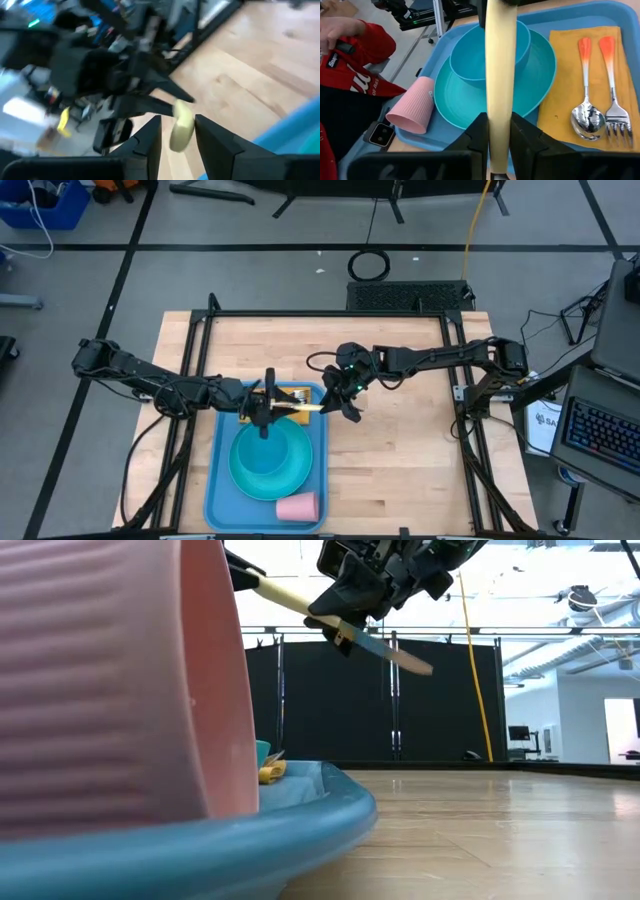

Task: Set up tray
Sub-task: Put the yellow knife to the bottom of the orange spoon on the yellow napkin on the blue serving tray

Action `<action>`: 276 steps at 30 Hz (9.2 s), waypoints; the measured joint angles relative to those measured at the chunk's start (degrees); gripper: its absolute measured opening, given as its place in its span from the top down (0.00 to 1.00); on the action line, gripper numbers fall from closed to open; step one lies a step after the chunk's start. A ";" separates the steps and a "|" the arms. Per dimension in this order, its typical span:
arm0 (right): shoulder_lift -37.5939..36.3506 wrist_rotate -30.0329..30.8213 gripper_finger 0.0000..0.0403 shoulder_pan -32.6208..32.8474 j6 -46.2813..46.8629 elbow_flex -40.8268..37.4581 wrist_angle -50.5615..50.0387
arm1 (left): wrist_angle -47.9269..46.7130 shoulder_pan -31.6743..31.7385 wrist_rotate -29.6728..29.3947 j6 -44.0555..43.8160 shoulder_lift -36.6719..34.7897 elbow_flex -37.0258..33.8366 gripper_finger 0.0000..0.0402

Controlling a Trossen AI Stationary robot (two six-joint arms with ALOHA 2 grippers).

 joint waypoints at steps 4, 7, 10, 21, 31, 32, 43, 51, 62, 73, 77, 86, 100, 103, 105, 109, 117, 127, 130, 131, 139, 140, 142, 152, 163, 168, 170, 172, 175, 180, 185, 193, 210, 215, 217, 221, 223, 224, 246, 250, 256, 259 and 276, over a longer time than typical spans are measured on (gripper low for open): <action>-0.02 0.61 0.90 -0.04 0.01 0.00 -0.02 | 0.85 -0.02 -3.15 -3.70 0.00 0.01 0.68; -0.02 1.63 0.90 -0.02 -0.43 0.00 -0.08 | 0.77 -0.02 -3.52 -4.98 0.00 0.01 0.64; -0.02 1.75 0.90 0.00 -0.88 0.00 -0.17 | -0.14 0.00 -3.85 -6.85 -0.02 0.03 0.57; 0.00 14.79 0.90 0.17 -4.40 -0.02 -2.68 | -6.72 -1.02 -12.81 -11.39 -0.07 0.03 0.48; 0.00 18.33 0.90 0.53 -4.95 -0.02 -0.68 | -9.62 -3.89 -22.91 -22.55 -0.33 0.06 0.52; 0.04 18.16 0.90 0.60 -5.47 -0.02 0.00 | -9.96 -4.36 -23.73 -23.79 -0.33 0.06 0.53; 3.04 17.79 0.90 0.65 -7.91 -0.01 5.51 | -19.97 -10.03 -34.27 -29.25 -4.12 0.06 0.60; 6.97 19.41 0.90 0.05 -8.63 0.22 6.49 | -23.76 -12.04 -41.95 -42.16 -10.70 0.08 0.64; 8.11 38.46 0.90 1.89 -23.67 0.31 8.63 | -26.22 -5.37 -34.29 -75.21 -14.57 0.06 0.67; 8.11 43.68 0.90 3.66 -31.69 0.28 11.87 | -26.35 2.96 -15.10 -92.67 -14.51 0.06 0.67; 8.11 43.62 0.90 4.98 -32.14 0.28 11.84 | -26.36 4.80 -10.45 -95.62 -14.51 0.06 0.67; 8.16 45.14 0.90 6.21 -34.66 0.28 14.23 | -27.25 5.70 -6.98 -99.45 -14.00 0.03 0.67; 8.18 44.97 0.90 6.14 -34.90 0.28 16.15 | -25.94 4.46 -4.99 -98.92 -13.51 0.01 0.67; 8.18 44.95 0.90 6.08 -34.94 0.28 16.88 | -25.53 4.44 -4.74 -98.81 -12.41 0.01 0.67; 8.18 44.92 0.90 6.08 -35.10 0.28 16.83 | -25.26 4.44 -4.52 -98.81 -11.49 -0.01 0.67; 8.18 44.53 0.90 6.08 -35.06 0.28 17.33 | -23.97 4.48 -4.54 -98.56 -8.82 0.01 0.67; 8.18 43.26 0.90 6.04 -34.79 0.28 17.27 | -22.40 4.48 -4.52 -97.71 -8.00 0.01 0.71; 8.15 43.25 0.90 6.05 -34.84 0.28 16.84 | -22.58 4.52 -4.49 -96.25 -9.11 -0.01 0.77; 8.15 43.22 0.90 6.05 -34.84 0.28 16.74 | -23.16 4.48 -4.73 -96.03 -9.12 -0.01 0.77; 8.15 43.20 0.90 6.05 -34.84 0.28 16.72 | -23.15 4.48 -4.73 -96.01 -9.12 -0.01 0.77; 8.15 41.57 0.89 6.03 -34.60 0.31 16.74 | -23.56 4.48 -4.81 -95.55 -9.16 -0.01 0.77; 8.15 40.88 0.89 6.03 -34.46 0.31 16.74 | -23.82 4.45 -4.72 -95.56 -9.16 -0.01 0.77; 8.15 40.53 0.89 6.01 -34.43 0.31 16.72 | -24.49 4.44 -4.63 -95.78 -9.16 -0.01 0.77; 8.15 40.44 0.89 6.03 -34.20 0.31 16.70 | -26.34 4.55 -5.39 -94.98 -9.16 0.01 0.87; 8.13 39.97 0.85 6.05 -33.28 0.31 16.92 | -27.44 4.55 -4.60 -94.52 -9.20 0.01 0.87; 8.13 39.48 0.77 6.08 -32.77 0.31 17.88 | -29.99 4.55 -4.61 -94.17 -9.20 0.06 0.87; 8.13 39.54 0.74 6.08 -32.93 0.31 17.73 | -31.09 4.55 -4.63 -94.50 -9.20 0.06 0.87; 8.13 40.03 0.71 6.07 -33.21 0.31 17.66 | -32.04 4.55 -4.60 -94.51 -9.20 0.03 0.87; 8.13 40.38 0.68 5.79 -34.46 0.31 17.66 | -32.38 4.55 -4.30 -94.47 -9.63 0.03 0.87; 8.13 44.01 0.66 4.88 -35.80 0.31 17.53 | -33.76 4.55 -0.86 -94.55 -11.19 0.06 0.87; 8.00 45.03 0.67 3.11 -34.79 0.28 17.50 | -38.16 4.37 0.77 -95.12 -14.09 0.03 0.87; 4.62 45.19 0.67 0.41 -33.77 -0.13 15.26 | -47.22 4.33 3.02 -97.09 -19.27 0.03 0.87; -13.71 44.97 0.67 -8.13 -30.18 -19.10 30.58 | -59.60 0.84 7.51 -100.01 -23.14 0.01 0.87; -15.65 44.96 0.67 -9.57 -30.30 -21.89 34.57 | -59.38 -0.08 7.85 -100.04 -23.19 0.01 0.87; -15.95 44.90 0.67 -10.10 -29.72 -22.09 34.32 | -59.63 -0.30 8.55 -100.10 -23.12 0.01 0.87; -15.89 44.90 0.67 -10.91 -29.40 -22.05 34.23 | -59.97 -1.18 8.51 -101.38 -23.12 0.01 0.87; -15.88 44.91 0.67 -10.91 -28.76 -22.05 34.21 | -60.71 -1.67 7.05 -102.11 -23.08 0.01 0.87; -15.90 44.90 0.67 -10.89 -28.58 -22.05 34.31 | -61.65 -1.92 6.26 -102.92 -23.10 0.01 0.87; -15.91 44.68 0.67 -10.84 -28.41 -22.03 34.47 | -60.38 -7.77 1.43 -110.21 -23.02 -0.69 0.87; -15.89 44.68 0.67 -10.84 -28.41 -22.03 34.86 | -56.58 -7.74 1.17 -107.48 -23.02 -0.69 0.87; -15.87 44.68 0.67 -10.84 -28.41 -22.03 34.85 | -58.25 -7.74 -0.01 -108.09 -23.02 -0.69 0.87; -15.85 44.66 0.67 -10.84 -28.41 -22.03 34.86 | -61.19 -7.74 -0.65 -110.09 -23.04 -0.69 0.87; -15.87 44.66 0.67 -10.84 -28.41 -22.01 35.29 | -61.00 -7.75 -0.08 -113.08 -23.08 -2.71 0.87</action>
